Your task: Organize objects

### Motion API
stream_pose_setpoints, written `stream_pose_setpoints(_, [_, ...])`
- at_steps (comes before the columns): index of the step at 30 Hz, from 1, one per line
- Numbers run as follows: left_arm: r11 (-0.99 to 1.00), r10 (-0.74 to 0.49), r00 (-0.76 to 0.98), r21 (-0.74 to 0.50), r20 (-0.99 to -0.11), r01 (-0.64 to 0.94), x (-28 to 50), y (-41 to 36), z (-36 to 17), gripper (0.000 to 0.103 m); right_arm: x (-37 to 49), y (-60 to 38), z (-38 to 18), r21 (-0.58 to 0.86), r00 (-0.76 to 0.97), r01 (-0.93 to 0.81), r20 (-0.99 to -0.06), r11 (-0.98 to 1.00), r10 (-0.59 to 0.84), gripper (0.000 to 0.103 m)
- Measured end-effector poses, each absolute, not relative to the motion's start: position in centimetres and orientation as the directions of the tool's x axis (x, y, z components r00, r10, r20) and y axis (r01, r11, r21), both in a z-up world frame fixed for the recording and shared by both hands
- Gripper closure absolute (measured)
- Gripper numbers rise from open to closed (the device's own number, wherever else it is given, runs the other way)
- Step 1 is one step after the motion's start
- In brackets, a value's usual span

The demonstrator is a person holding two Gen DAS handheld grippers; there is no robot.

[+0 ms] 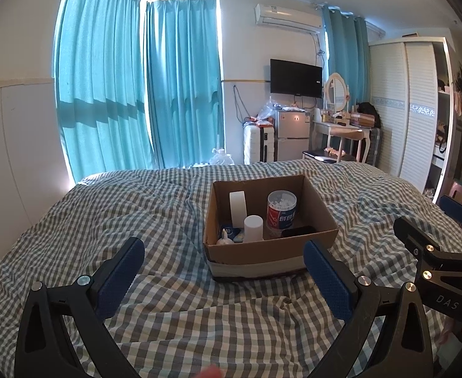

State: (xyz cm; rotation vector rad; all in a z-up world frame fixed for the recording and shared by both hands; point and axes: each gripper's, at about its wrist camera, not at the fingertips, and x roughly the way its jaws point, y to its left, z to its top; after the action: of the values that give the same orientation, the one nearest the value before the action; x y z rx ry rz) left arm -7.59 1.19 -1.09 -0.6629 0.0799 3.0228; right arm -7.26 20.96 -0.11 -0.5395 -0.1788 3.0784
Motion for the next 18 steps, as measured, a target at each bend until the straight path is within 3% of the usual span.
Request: stream_pose_setpoints(18, [-0.998, 0.027, -0.910, 0.048, -0.414, -0.051, -7.33, 0.86, -1.17, 0.000, -7.39, 20.81, -0.52, -0.118, -0.936, 0.003, -0.350, -0.993, 0.039, 0.002])
